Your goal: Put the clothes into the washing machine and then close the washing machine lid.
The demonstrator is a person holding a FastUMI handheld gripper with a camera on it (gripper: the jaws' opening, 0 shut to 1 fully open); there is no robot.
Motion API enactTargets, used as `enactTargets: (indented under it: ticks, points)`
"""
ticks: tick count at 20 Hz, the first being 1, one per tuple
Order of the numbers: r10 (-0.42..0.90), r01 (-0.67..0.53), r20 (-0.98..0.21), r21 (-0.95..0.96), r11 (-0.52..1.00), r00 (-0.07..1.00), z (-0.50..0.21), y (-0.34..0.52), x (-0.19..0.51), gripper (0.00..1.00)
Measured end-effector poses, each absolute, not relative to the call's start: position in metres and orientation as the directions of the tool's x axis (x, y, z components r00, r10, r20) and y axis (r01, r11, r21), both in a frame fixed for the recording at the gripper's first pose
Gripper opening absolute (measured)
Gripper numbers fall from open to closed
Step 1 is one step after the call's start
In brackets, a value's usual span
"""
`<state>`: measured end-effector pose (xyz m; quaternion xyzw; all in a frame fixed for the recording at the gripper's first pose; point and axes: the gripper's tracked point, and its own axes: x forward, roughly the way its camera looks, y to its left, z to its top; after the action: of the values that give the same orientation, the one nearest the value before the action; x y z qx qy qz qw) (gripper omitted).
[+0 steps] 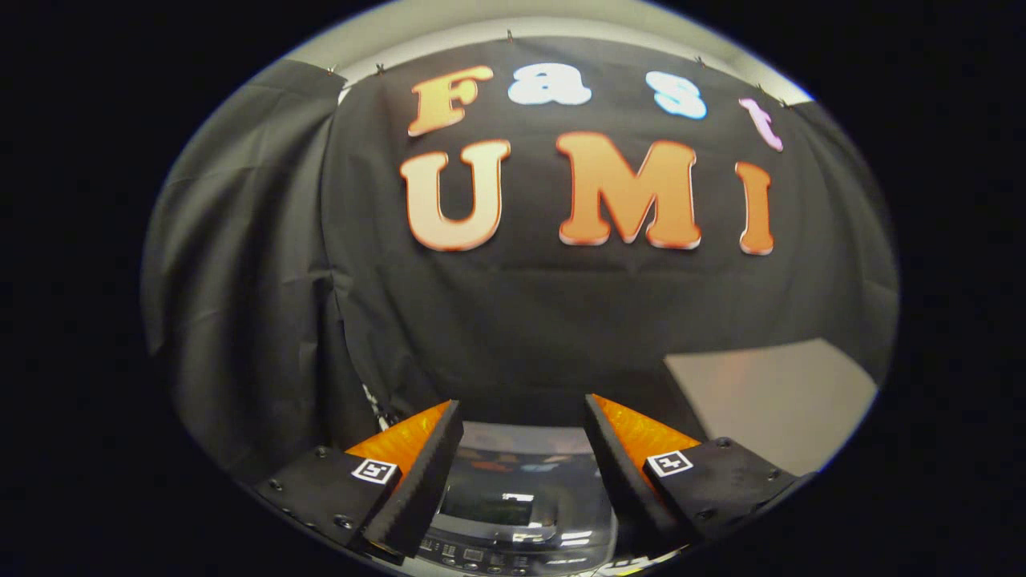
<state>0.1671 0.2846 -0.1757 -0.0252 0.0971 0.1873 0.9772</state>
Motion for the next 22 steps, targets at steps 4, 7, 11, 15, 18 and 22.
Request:
enactTargets:
  ticks: [4, 7, 11, 15, 18, 22]
  points:
    - [0.320, -0.326, -0.107, -0.050, 0.944, 0.941, -0.098, 0.227, 0.141, 0.98]
    - [0.267, -0.271, -0.063, -0.051, 0.961, 0.961, -0.053, 0.181, 0.117, 0.98]
    - [0.187, -0.191, -0.059, -0.072, 0.979, 0.981, -0.027, 0.121, 0.084, 0.98]
    - [0.113, -0.116, -0.049, -0.060, 0.991, 0.992, -0.021, 0.079, 0.058, 0.98]
    - [0.075, -0.077, -0.037, -0.046, 0.996, 0.996, -0.016, 0.055, 0.044, 0.98]
    - [0.044, -0.045, -0.024, -0.050, 0.998, 0.999, -0.010, 0.048, 0.039, 0.98]
